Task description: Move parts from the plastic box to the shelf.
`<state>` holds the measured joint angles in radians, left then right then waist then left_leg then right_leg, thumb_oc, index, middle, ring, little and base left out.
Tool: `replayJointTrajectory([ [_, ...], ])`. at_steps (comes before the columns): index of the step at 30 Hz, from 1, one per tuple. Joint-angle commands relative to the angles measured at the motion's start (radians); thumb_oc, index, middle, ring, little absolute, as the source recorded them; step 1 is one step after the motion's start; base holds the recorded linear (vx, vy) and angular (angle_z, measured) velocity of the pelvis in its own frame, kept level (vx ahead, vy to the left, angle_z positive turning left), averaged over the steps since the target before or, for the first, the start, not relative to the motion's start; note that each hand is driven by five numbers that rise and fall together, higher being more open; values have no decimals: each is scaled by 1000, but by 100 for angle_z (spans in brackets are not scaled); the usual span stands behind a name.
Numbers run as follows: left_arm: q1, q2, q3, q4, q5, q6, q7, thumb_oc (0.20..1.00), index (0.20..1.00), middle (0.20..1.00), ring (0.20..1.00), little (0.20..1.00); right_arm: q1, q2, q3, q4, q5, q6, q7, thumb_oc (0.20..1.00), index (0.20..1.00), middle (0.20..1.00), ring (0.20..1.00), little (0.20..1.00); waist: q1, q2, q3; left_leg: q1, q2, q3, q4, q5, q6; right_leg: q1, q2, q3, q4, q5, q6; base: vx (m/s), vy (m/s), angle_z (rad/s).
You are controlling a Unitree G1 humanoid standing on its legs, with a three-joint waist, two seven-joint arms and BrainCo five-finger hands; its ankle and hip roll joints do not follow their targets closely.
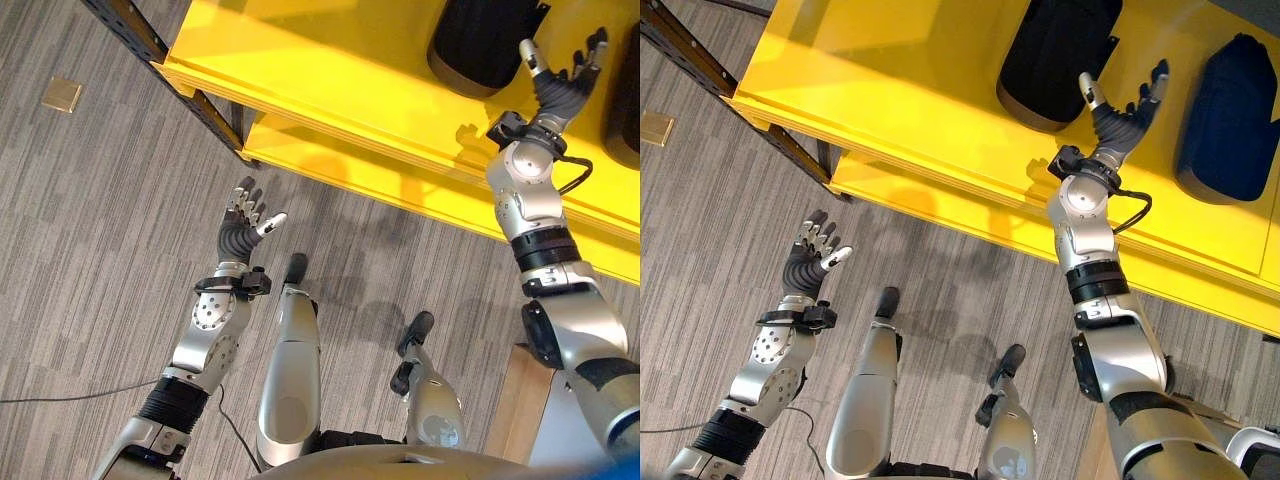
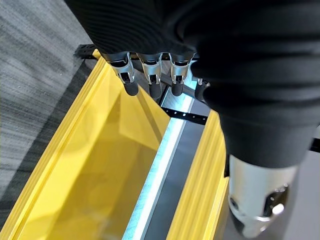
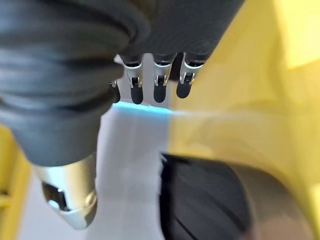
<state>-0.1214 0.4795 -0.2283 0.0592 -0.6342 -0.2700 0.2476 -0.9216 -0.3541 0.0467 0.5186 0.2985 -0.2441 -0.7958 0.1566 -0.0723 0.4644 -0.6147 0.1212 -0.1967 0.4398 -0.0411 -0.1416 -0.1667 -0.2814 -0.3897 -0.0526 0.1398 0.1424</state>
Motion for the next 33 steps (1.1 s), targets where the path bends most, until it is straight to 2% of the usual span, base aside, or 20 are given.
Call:
replayJointTrajectory([
  [1, 14, -24, 22, -74, 66, -50, 12, 1000, 1000, 1000, 1000, 1000, 40, -47, -87, -190, -136, -23, -65, 1000, 1000, 1000, 1000, 1000, 16, 38, 6, 130, -33, 117, -159, 14, 96, 37, 13, 28, 164, -129, 15, 0, 0, 0],
  [8, 33, -26, 43, -89, 86, -45, 8, 1000, 1000, 1000, 1000, 1000, 149, 9, -111, -445, -266, -16, -58, 1000, 1000, 1000, 1000, 1000, 4, 31, -7, 141, -28, 118, -159, 17, 96, 35, 11, 35, 178, -136, 12, -9, -4, 0],
  [13, 50, -34, 65, -89, 99, -43, -2, 1000, 1000, 1000, 1000, 1000, 317, 51, -87, -601, -281, -59, 38, 1000, 1000, 1000, 1000, 1000, -10, 24, -20, 163, -18, 121, -170, 26, 92, 44, 12, 43, 181, -140, 10, -30, -33, -5],
  [14, 62, -39, 76, -84, 106, -43, -15, 1000, 1000, 1000, 1000, 1000, 448, 63, -90, -666, -296, -79, 89, 1000, 1000, 1000, 1000, 1000, -25, 17, -35, 188, -7, 120, -190, 38, 87, 55, 16, 45, 177, -144, 9, -24, -71, -10],
  [19, 80, -55, 76, -71, 117, -43, -46, 1000, 1000, 1000, 1000, 1000, 615, 68, -89, -718, -295, -93, 175, 1000, 1000, 1000, 1000, 1000, -48, 14, -72, 229, 10, 119, -237, 70, 79, 80, 26, 51, 155, -140, 8, -4, -55, -4],
  [20, 88, -64, 77, -62, 118, -41, -61, 1000, 1000, 1000, 1000, 1000, 687, 62, -106, -736, -284, -98, 208, 1000, 1000, 1000, 1000, 1000, -64, 13, -94, 261, 26, 122, -277, 92, 72, 95, 35, 58, 139, -142, 7, 12, -83, -1],
  [22, 93, -67, 78, -55, 120, -40, -69, 1000, 1000, 1000, 1000, 1000, 712, 57, -114, -739, -284, -97, 221, 1000, 1000, 1000, 1000, 1000, -69, 12, -106, 271, 31, 125, -293, 103, 69, 103, 40, 56, 130, -142, 7, 9, -65, -8],
  [24, 109, -75, 86, -44, 130, -38, -90, 1000, 1000, 1000, 1000, 1000, 794, 59, -145, -762, -279, -100, 264, 1000, 1000, 1000, 1000, 1000, -90, 13, -149, 311, 64, 133, -340, 132, 51, 126, 58, 56, 116, -152, 7, 1, -111, -16],
  [25, 112, -75, 86, -45, 130, -38, -90, 1000, 1000, 1000, 1000, 1000, 798, 60, -145, -765, -278, -99, 266, 1000, 1000, 1000, 1000, 1000, -89, 14, -150, 314, 65, 133, -344, 133, 50, 127, 60, 57, 115, -153, 6, 20, -127, -10],
  [28, 121, -83, 87, -31, 136, -37, -107, 1000, 1000, 1000, 1000, 1000, 852, 46, -151, -756, -293, -92, 296, 1000, 1000, 1000, 1000, 1000, -107, 22, -180, 354, 98, 140, -360, 146, 39, 137, 81, 74, 145, -191, -10, 6, -71, -15],
  [33, 134, -94, 83, -19, 141, -35, -123, 1000, 1000, 1000, 1000, 1000, 905, 28, -151, -746, -310, -81, 340, 1000, 1000, 1000, 1000, 1000, -127, 34, -195, 395, 131, 145, -362, 150, 36, 137, 108, 100, 209, -241, -35, -10, -82, -13],
])
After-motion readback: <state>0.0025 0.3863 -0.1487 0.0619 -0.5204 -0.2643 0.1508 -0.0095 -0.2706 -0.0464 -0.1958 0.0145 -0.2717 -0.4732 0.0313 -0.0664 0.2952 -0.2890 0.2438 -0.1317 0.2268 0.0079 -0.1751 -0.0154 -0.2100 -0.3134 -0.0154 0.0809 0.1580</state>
